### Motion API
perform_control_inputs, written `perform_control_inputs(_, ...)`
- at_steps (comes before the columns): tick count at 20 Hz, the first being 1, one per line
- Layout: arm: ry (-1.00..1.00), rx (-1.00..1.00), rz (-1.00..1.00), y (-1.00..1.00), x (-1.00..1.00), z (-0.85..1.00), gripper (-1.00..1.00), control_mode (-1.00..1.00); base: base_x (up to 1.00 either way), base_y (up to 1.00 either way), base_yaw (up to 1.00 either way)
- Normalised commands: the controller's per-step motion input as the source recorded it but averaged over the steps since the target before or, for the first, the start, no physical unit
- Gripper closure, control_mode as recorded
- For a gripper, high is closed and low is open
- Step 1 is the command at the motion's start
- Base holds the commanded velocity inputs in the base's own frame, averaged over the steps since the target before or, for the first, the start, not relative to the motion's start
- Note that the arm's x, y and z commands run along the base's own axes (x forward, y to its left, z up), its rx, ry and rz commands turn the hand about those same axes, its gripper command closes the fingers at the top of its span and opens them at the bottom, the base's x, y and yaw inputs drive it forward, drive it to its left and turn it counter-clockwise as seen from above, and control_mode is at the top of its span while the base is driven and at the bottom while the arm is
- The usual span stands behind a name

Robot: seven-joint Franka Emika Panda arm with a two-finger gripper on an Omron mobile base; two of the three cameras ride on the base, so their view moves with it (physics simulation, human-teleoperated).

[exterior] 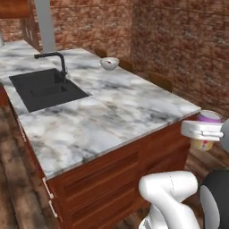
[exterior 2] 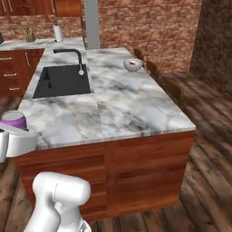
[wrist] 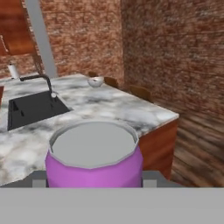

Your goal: Open the fridge, grab two sodas, and place both sodas inside the bowl with ice on the dining counter.

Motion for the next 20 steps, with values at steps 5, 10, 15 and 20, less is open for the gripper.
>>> perform_control_inputs(5,0.0,0.0,0.0,0.0,0.0,0.0,1.0,1.0,0.31,-1.0,0.12)
perform_control_inputs(10,0.0,0.0,0.0,0.0,0.0,0.0,1.0,1.0,0.62,-0.97,0.17)
perform_control_inputs(15,0.0,0.0,0.0,0.0,0.0,0.0,1.0,1.0,0.59,-0.95,0.18)
perform_control_inputs(20,0.0,0.0,0.0,0.0,0.0,0.0,1.0,1.0,0.57,-0.92,0.2)
